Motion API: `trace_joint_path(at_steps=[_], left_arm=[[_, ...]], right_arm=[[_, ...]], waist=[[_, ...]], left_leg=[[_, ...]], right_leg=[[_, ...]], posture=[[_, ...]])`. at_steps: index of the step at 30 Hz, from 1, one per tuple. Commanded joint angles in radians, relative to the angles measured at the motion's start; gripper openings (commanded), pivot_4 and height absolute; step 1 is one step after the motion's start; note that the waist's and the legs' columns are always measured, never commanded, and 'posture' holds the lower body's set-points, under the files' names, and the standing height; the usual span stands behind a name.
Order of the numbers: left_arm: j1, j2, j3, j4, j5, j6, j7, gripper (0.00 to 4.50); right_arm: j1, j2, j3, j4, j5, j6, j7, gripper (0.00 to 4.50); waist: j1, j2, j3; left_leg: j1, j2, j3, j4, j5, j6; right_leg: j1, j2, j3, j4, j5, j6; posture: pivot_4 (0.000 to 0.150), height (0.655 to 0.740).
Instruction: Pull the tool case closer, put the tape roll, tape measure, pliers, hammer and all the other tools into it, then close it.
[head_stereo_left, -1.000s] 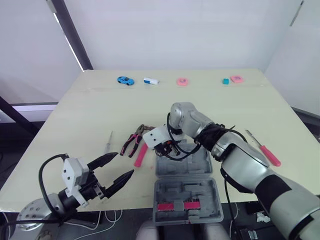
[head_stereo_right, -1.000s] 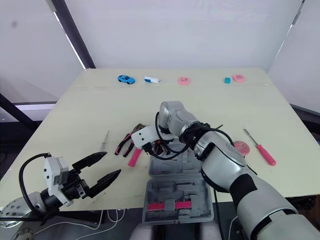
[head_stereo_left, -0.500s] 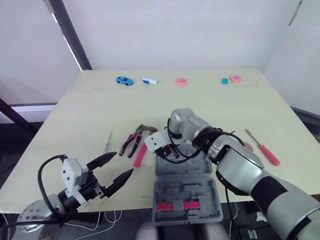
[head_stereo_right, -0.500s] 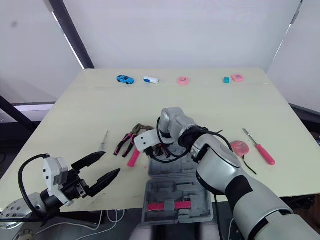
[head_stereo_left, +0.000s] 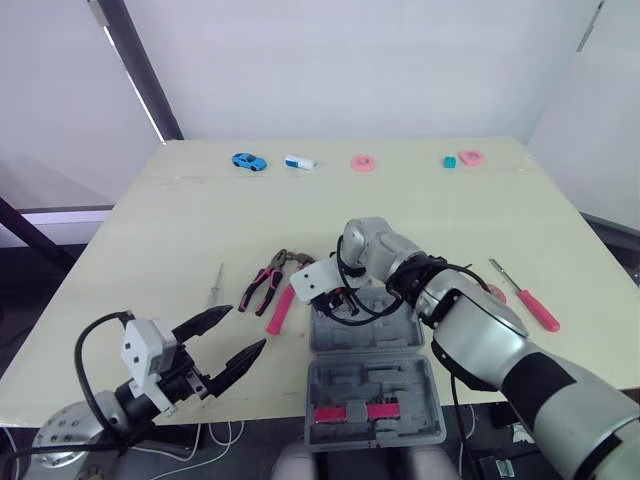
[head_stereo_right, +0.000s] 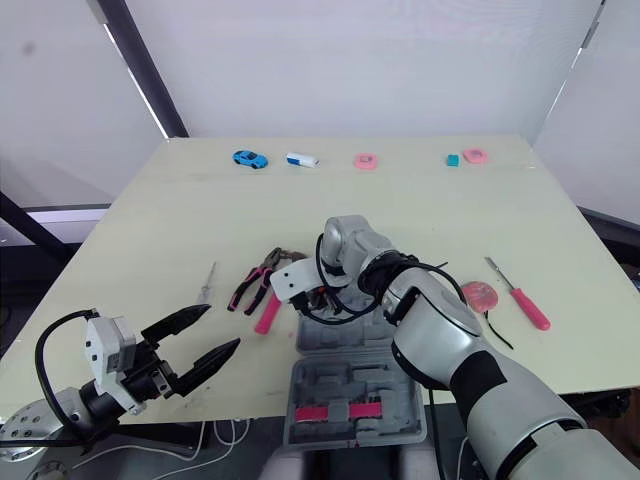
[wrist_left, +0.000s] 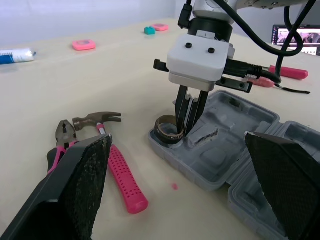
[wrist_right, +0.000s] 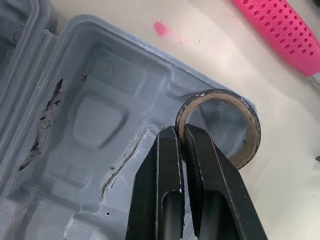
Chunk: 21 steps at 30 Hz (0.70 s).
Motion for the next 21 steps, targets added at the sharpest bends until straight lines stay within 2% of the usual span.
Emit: trace_joint_path(at_steps=[1,5,9,12,13,14,15,17,21], left_arm=[[-0.001,-0.001,0.012,0.003,-0.003,-0.023,-0.010,4.50],[-0.008,-0.002,0.006,0.011,0.005,-0.026,-0.012,4.50],[-0.010,-0.004,0.001,0.019,0.008,-0.034,-0.013,4.50],[-0.011,-0.006,-0.002,0.024,0.010,-0.037,-0.014,4.50],[-0.012,-0.007,-0.003,0.027,0.012,-0.039,-0.016,4.50],[-0.013,-0.007,-0.003,0.030,0.014,-0.041,-0.016,4.50],[-0.014,-0.007,-0.003,0.032,0.014,-0.042,-0.018,4.50],[-0.017,-0.007,-0.003,0.035,0.015,-0.043,-0.018,4.50],[-0.023,-0.007,-0.003,0.043,0.019,-0.047,-0.024,4.50]], right_arm=[[-0.016,0.004,-0.021,-0.015,-0.002,-0.016,0.004,0.01],[-0.012,0.003,-0.022,-0.017,-0.006,-0.023,0.005,0.01],[-0.012,0.004,-0.023,-0.016,-0.009,-0.027,0.002,1.21],[-0.014,0.006,-0.026,-0.015,-0.012,-0.028,-0.011,2.47],[-0.015,0.004,-0.027,-0.015,-0.013,-0.028,-0.013,2.75],[-0.015,0.004,-0.027,-0.016,-0.013,-0.028,-0.014,3.52],[-0.017,0.002,-0.029,-0.018,-0.013,-0.027,-0.015,3.67],[-0.020,-0.003,-0.036,-0.026,-0.008,-0.020,-0.010,4.47],[-0.016,-0.026,-0.081,-0.061,0.027,0.013,0.000,4.47]], waist=[[0.000,0.000,0.000],[0.000,0.000,0.000],[0.000,0.000,0.000],[0.000,0.000,0.000],[0.000,0.000,0.000],[0.000,0.000,0.000],[0.000,0.000,0.000],[0.000,0.000,0.000],[0.000,0.000,0.000]], left_leg=[[0.000,0.000,0.000,0.000,0.000,0.000],[0.000,0.000,0.000,0.000,0.000,0.000],[0.000,0.000,0.000,0.000,0.000,0.000],[0.000,0.000,0.000,0.000,0.000,0.000],[0.000,0.000,0.000,0.000,0.000,0.000],[0.000,0.000,0.000,0.000,0.000,0.000],[0.000,0.000,0.000,0.000,0.000,0.000],[0.000,0.000,0.000,0.000,0.000,0.000],[0.000,0.000,0.000,0.000,0.000,0.000]], right_leg=[[0.000,0.000,0.000,0.000,0.000,0.000],[0.000,0.000,0.000,0.000,0.000,0.000],[0.000,0.000,0.000,0.000,0.000,0.000],[0.000,0.000,0.000,0.000,0.000,0.000],[0.000,0.000,0.000,0.000,0.000,0.000],[0.000,0.000,0.000,0.000,0.000,0.000],[0.000,0.000,0.000,0.000,0.000,0.000],[0.000,0.000,0.000,0.000,0.000,0.000],[0.000,0.000,0.000,0.000,0.000,0.000]], posture=[[0.150,0.7395],[0.150,0.7395],[0.150,0.7395],[0.150,0.7395],[0.150,0.7395],[0.150,0.7395],[0.150,0.7395],[0.150,0.7395],[0.150,0.7395]])
